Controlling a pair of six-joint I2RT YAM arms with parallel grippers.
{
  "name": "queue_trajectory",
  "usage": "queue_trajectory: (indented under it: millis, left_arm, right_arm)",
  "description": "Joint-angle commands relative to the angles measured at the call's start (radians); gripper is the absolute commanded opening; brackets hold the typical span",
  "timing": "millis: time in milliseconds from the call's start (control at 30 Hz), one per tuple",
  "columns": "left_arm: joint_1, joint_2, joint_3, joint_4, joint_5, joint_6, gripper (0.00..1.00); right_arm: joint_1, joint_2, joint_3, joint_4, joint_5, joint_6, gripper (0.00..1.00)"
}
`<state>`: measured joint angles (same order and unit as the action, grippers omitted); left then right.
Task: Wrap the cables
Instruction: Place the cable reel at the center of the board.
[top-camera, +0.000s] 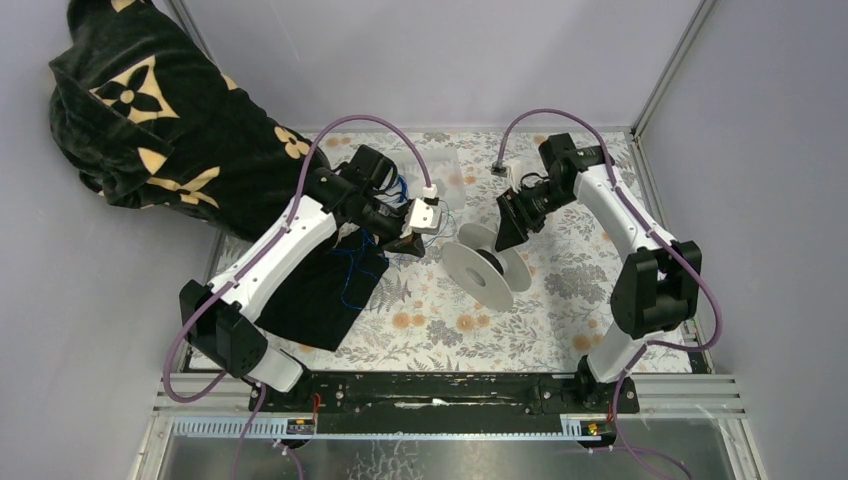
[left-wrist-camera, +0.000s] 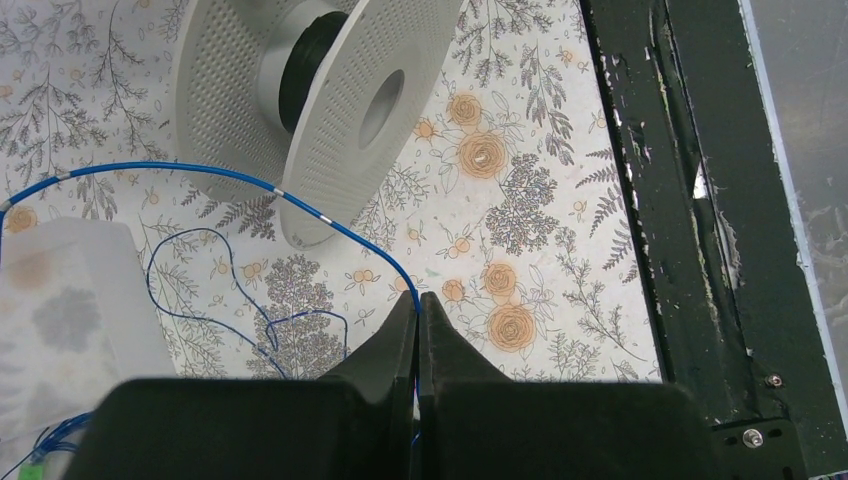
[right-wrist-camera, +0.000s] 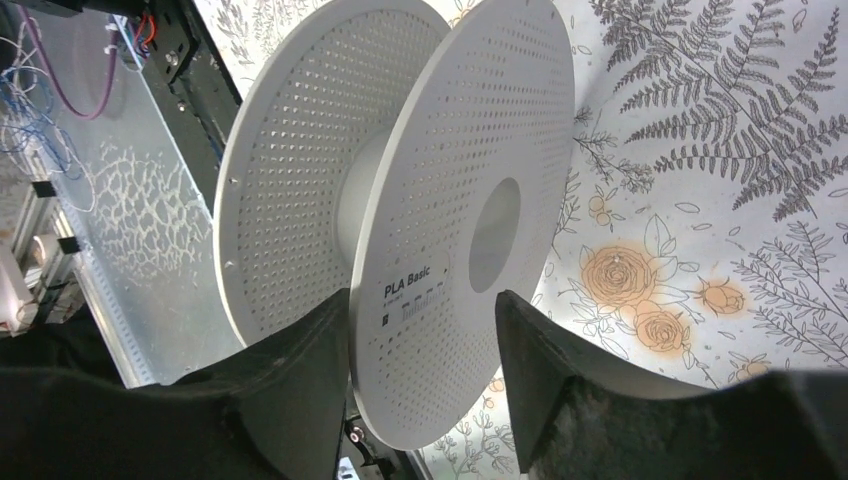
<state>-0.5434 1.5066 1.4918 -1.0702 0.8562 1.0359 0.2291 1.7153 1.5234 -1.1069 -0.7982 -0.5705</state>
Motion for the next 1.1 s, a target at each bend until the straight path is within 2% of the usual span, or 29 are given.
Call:
queue_trajectory:
  millis: [0,333,667,800,1067]
  left_arm:
    - [-0.011,0.021,0.038,0.030,0.030,0.024,0.00]
    - [-0.037,0.040,0.031,0.030,0.051,0.037,0.01]
    - [-0.057,0.042,0.031,0.030,0.047,0.035,0.01]
    - [-0.062,0.047,0.030,0.029,0.046,0.046,0.01]
    - [-0.075,0.059,0.023,0.030,0.032,0.090,0.01]
  right_arm:
    - [0.003,-0.090,-0.057,0.068,0.045,0.003,0.57]
    - [0.025,-0.138,-0.073,0.129,0.042,0.002,0.28]
    - [0.074,-0.139,-0.066,0.143,0.070,-0.011,0.26]
    - [0.087,-0.151,-0.072,0.147,0.077,-0.007,0.30]
    - [0.092,-0.168,-0.044,0.160,0.066,0.055,0.59]
